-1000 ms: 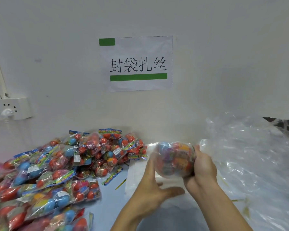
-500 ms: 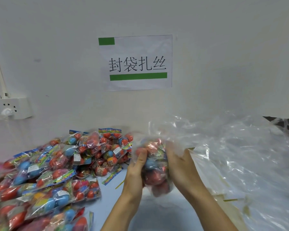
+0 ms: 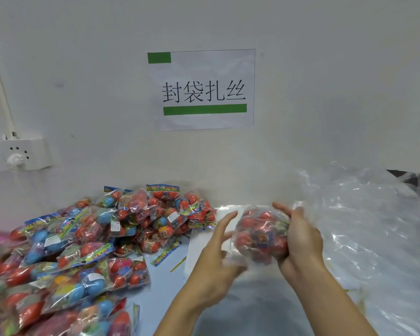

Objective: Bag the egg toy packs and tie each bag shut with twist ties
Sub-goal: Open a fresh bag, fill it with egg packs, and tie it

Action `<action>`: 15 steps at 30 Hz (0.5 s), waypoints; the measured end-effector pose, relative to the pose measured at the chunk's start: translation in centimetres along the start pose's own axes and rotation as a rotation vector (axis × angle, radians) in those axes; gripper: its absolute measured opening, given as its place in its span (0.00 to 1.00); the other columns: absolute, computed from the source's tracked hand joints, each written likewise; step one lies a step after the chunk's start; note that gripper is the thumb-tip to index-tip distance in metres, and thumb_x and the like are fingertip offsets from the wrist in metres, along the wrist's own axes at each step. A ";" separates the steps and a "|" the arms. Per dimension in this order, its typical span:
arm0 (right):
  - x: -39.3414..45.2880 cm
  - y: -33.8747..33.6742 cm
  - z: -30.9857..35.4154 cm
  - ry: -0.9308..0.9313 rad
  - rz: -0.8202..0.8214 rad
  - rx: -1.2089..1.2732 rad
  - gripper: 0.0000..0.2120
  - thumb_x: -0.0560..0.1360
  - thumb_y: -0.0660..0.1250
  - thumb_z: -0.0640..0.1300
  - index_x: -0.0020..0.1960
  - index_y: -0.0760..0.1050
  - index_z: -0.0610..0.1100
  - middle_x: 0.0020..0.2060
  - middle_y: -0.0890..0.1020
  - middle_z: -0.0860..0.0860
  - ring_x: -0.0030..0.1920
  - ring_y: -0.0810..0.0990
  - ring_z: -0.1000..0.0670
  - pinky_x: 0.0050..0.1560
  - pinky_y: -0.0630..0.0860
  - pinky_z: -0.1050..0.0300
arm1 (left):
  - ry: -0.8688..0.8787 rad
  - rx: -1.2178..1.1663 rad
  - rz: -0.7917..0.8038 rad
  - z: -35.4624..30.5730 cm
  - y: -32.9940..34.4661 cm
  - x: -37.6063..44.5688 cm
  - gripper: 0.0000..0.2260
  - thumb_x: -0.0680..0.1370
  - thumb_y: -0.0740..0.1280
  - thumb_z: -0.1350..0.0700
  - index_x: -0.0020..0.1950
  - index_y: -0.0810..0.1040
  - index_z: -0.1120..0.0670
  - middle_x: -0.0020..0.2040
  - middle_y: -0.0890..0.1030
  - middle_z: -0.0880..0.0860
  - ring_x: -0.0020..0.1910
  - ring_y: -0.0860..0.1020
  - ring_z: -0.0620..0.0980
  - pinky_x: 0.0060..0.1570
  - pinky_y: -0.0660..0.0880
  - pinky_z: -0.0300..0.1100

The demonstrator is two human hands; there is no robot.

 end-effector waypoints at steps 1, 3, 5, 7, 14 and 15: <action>0.0 0.1 -0.3 0.041 0.018 0.022 0.16 0.83 0.58 0.48 0.53 0.84 0.44 0.53 0.84 0.39 0.43 0.84 0.41 0.45 0.83 0.43 | 0.061 -0.034 0.027 0.1 0.4 -0.1 0.44 0.70 0.74 0.72 0.73 0.63 0.34 0.65 0.77 0.48 0.57 0.81 0.42 0.55 0.79 0.42; -0.2 0.7 -0.9 0.076 0.062 0.028 0.17 0.84 0.58 0.48 0.53 0.84 0.43 0.51 0.84 0.38 0.44 0.84 0.39 0.43 0.83 0.45 | 0.147 -0.138 0.029 0.1 0.9 0.0 0.47 0.64 0.78 0.74 0.73 0.66 0.39 0.65 0.78 0.51 0.61 0.80 0.51 0.55 0.80 0.46; -0.2 1.1 -1.3 0.068 0.109 0.002 0.20 0.85 0.56 0.48 0.50 0.85 0.43 0.47 0.86 0.39 0.46 0.85 0.39 0.46 0.83 0.44 | 0.182 -0.181 0.000 0.0 0.4 0.2 0.44 0.61 0.80 0.73 0.71 0.68 0.45 0.63 0.80 0.54 0.59 0.81 0.55 0.52 0.80 0.45; -0.3 1.1 -1.0 0.016 0.185 -0.136 0.21 0.85 0.55 0.50 0.50 0.86 0.45 0.48 0.86 0.40 0.48 0.86 0.41 0.47 0.82 0.48 | 0.198 -0.119 -0.040 -0.4 -0.7 0.1 0.39 0.62 0.82 0.66 0.69 0.71 0.50 0.59 0.82 0.52 0.58 0.82 0.53 0.52 0.79 0.41; -2.1 0.5 1.0 -0.272 0.575 -0.623 0.15 0.81 0.58 0.59 0.49 0.83 0.67 0.43 0.87 0.60 0.44 0.85 0.62 0.40 0.77 0.70 | 0.077 -0.190 -0.144 -0.6 -1.7 -0.1 0.28 0.69 0.69 0.36 0.58 0.82 0.56 0.54 0.85 0.54 0.56 0.83 0.53 0.54 0.78 0.40; -2.4 0.5 1.0 -0.298 0.620 -0.629 0.14 0.81 0.59 0.58 0.48 0.84 0.65 0.43 0.87 0.61 0.43 0.84 0.64 0.38 0.75 0.73 | 0.037 -0.250 -0.148 -0.6 -1.6 0.0 0.28 0.71 0.68 0.35 0.58 0.83 0.57 0.54 0.85 0.56 0.55 0.83 0.53 0.53 0.78 0.39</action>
Point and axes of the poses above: each hand's wrist, its own x-axis towards the middle knuckle, its own y-axis out of the palm, z = x × y, the point moved 1 cm from there along x, towards the middle knuckle
